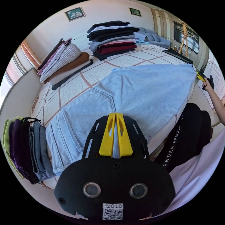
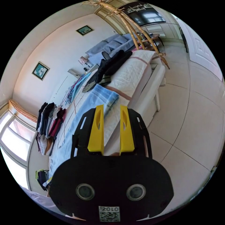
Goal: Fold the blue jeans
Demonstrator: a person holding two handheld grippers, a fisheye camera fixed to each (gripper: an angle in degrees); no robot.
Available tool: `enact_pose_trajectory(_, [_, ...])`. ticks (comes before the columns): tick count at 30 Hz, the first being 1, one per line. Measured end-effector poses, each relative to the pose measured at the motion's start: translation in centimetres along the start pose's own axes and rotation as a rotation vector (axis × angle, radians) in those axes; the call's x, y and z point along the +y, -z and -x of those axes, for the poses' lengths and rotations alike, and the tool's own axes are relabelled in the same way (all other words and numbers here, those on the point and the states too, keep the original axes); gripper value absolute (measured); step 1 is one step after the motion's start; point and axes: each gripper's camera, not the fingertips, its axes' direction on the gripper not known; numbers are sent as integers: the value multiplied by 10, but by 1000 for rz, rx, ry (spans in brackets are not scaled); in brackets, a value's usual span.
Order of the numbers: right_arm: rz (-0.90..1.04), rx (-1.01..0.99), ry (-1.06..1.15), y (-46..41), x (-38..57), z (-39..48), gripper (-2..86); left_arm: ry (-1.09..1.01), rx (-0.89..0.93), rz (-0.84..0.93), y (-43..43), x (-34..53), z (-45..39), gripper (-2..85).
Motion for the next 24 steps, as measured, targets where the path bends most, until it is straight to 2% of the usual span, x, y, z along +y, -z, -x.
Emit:
enact_pose_trajectory(9, [-20,-15,-78,-11,20,18,80,-19,-39,7,-3,-6,-4,-3])
enact_pose_trajectory(17, [-29,25,2,28,18,64,48,4,4,-15,-9,-6,11,-3])
enact_pose_trajectory(24, [-17,16,127,84,23,168,46,27,84,-37,-5,-10,33,-1])
